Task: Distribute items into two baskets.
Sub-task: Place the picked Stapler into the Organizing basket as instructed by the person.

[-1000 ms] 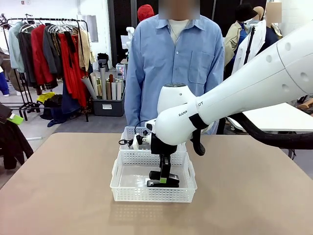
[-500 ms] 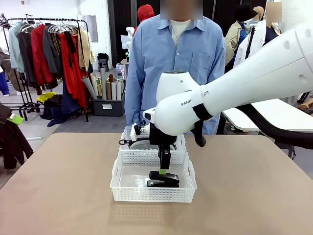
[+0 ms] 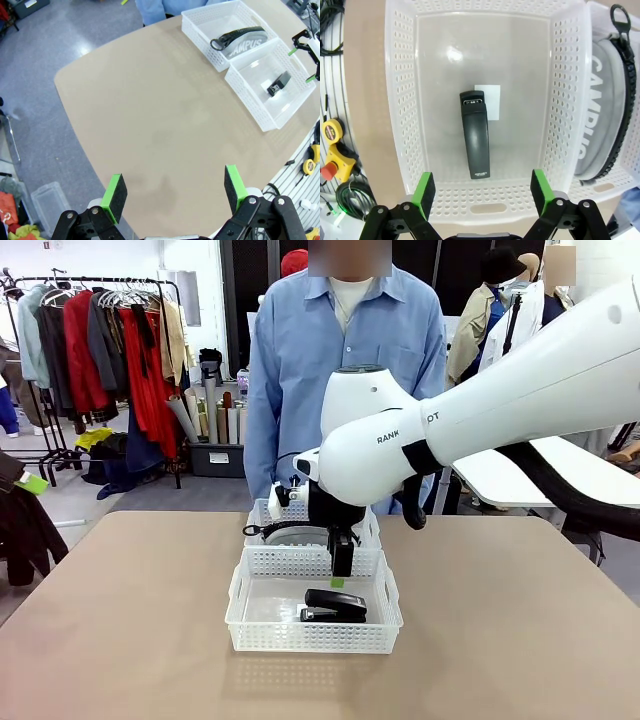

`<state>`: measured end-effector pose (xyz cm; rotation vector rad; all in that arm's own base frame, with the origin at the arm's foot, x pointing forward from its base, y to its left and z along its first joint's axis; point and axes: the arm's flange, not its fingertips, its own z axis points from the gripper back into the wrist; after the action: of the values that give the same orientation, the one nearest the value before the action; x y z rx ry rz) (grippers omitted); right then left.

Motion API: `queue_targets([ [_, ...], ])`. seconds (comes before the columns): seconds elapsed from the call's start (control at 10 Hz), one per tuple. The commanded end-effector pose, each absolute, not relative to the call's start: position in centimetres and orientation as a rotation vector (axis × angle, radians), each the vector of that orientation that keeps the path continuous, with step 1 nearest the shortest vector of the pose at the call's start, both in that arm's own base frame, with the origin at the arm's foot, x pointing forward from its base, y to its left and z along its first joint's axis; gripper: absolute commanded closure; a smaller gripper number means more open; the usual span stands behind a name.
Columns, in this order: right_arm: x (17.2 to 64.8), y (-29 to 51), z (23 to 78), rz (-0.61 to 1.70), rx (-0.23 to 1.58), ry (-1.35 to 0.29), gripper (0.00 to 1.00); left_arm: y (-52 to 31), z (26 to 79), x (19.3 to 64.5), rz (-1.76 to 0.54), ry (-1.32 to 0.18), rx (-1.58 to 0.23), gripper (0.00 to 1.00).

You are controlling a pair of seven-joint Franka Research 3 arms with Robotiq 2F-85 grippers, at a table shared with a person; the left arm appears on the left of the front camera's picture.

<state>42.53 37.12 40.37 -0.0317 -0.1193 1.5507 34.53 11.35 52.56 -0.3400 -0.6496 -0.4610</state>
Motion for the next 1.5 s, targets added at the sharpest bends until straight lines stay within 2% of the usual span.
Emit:
queue_targets([
  [0.0,42.8,37.2,40.2,1.545,-0.021,-0.135,0.00,11.3,52.5,34.5,-0.469,-0.653,-0.345,0.00],
  [1.1,42.7,37.2,40.0,1.550,-0.027,-0.115,0.00,11.3,52.5,34.5,-0.469,-0.653,-0.345,0.00],
  [1.4,40.5,31.9,47.2,1.340,-0.018,-0.287,0.00,11.3,52.5,34.5,-0.469,-0.653,-0.345,0.00],
])
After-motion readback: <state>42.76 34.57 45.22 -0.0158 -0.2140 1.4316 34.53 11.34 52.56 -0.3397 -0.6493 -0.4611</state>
